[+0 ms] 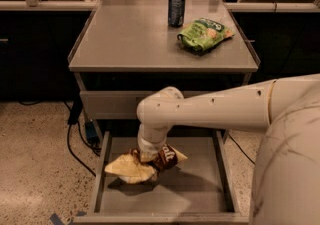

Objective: Pick brown chip bag from middle drawer and place on counter

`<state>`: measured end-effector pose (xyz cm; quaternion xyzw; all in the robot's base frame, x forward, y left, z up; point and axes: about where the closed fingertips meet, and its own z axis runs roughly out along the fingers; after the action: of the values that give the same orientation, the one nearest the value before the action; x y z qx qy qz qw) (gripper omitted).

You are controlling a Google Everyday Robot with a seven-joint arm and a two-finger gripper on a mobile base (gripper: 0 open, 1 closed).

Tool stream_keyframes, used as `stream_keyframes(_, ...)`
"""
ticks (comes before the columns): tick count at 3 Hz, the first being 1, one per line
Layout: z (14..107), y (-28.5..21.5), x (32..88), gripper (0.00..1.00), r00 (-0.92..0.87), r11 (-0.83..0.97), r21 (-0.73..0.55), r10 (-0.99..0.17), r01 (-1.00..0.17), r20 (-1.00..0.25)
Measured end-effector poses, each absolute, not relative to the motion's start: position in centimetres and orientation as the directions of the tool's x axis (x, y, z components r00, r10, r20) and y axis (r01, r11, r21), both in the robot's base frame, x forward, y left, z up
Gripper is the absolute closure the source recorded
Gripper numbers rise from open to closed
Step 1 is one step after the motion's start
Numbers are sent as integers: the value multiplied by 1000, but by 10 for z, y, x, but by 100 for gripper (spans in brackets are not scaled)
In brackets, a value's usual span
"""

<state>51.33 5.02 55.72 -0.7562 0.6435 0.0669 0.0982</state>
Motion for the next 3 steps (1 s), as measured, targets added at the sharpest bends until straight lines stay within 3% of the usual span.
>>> stream_keyframes(3,750,43,549,100,223,-205,-167,-970,-964,-95)
